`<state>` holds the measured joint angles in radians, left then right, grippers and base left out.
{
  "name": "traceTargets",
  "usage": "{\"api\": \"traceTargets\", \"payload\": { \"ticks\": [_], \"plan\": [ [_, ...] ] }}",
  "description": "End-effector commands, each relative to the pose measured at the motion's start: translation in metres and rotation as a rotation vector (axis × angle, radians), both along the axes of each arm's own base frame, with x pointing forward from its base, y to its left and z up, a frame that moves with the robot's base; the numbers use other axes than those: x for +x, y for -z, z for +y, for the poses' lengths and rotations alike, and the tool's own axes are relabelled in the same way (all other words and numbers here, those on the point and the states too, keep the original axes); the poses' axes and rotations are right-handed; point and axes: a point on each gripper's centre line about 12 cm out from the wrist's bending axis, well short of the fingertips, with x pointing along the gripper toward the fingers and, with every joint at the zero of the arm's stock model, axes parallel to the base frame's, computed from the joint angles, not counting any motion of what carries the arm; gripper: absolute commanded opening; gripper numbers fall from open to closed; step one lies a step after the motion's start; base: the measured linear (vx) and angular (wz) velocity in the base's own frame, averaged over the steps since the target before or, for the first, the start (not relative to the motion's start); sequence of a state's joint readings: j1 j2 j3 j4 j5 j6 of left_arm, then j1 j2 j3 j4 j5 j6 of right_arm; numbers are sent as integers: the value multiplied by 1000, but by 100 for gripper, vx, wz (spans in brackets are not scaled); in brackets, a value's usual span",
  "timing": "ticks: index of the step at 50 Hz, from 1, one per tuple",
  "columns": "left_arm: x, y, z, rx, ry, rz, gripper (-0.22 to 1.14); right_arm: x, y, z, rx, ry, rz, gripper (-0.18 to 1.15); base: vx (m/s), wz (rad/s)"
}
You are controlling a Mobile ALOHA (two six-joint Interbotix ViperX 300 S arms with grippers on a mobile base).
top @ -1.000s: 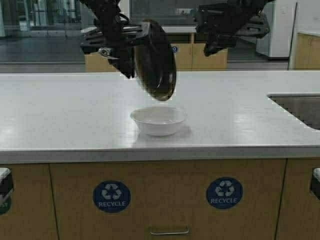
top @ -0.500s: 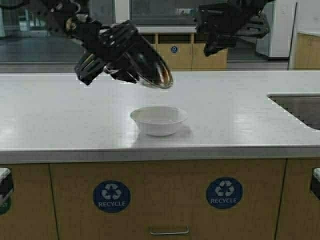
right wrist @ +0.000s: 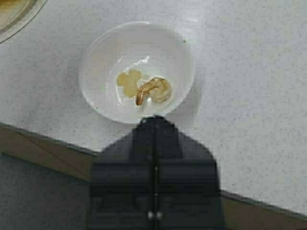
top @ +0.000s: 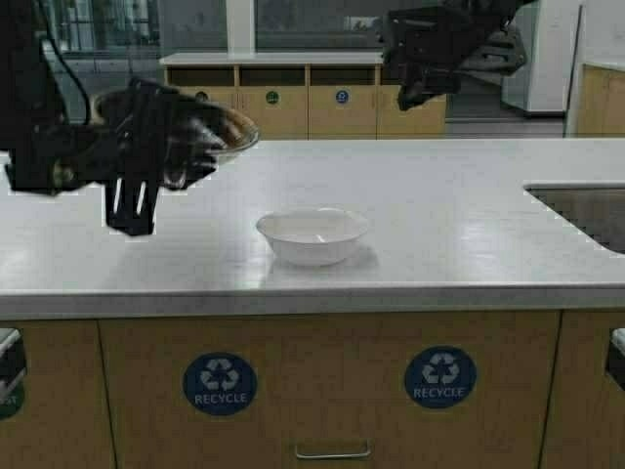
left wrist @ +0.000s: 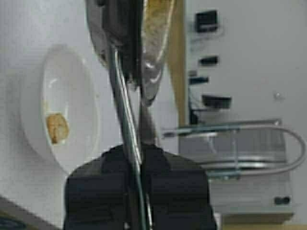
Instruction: Add oil to the pan and cook the shrimp and serve it
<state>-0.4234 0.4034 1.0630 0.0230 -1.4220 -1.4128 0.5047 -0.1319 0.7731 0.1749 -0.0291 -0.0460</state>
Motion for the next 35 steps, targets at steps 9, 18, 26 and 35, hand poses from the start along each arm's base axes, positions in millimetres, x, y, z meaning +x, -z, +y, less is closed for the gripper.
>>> {"api": "traceTargets", "payload": {
  "ticks": [9, 18, 26, 35],
  "plan": [
    [-10, 33, 3, -145, -1, -34, 4, 3, -10, 2, 17, 1, -31, 6, 0, 0],
    [-11, 55, 4, -127, -8, 7, 4, 3, -9, 2, 17, 1, -29, 6, 0, 0],
    [-10, 66, 11, -114, -30, 34, 4, 3, -9, 2, 17, 1, -29, 6, 0, 0],
    [-8, 79, 19, -109, -48, 64, 4, 3, -9, 2, 17, 1, -29, 6, 0, 0]
  ]
}}
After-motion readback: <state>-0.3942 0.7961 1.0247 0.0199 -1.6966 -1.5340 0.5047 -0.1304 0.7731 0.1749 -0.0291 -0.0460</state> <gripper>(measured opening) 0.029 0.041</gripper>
